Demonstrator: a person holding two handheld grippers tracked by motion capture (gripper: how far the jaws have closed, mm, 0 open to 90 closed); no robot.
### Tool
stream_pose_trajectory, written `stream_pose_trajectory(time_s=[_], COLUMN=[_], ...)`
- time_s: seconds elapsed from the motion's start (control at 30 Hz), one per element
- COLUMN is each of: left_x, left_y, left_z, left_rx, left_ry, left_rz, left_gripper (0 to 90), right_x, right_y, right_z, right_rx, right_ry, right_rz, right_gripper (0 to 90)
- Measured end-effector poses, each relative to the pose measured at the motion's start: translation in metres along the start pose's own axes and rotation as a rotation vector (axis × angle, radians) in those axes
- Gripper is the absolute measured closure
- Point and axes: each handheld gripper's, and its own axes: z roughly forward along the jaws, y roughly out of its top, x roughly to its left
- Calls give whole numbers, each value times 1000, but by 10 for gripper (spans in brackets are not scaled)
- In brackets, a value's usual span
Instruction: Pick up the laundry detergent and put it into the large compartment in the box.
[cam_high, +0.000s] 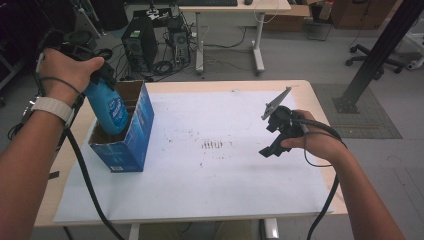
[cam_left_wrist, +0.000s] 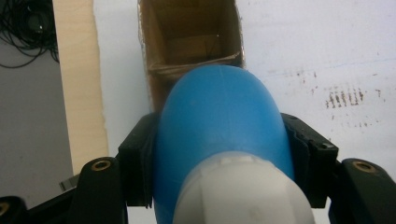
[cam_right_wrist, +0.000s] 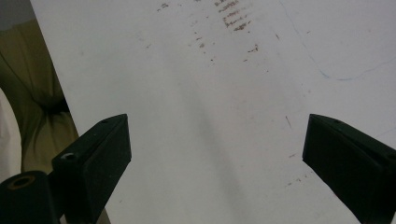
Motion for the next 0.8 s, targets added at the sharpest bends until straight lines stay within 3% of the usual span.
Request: stream_pose_trajectory(time_s=[0.8], left_x=[-1], left_y=[-10], left_z=[51], left_rx=[24], left_ry=[19], left_rz=[37], left_gripper=[374], right_x=[1], right_y=[0], right_z=[6], right_rx=[4], right_ry=[9], right_rz=[0], right_gripper=[82])
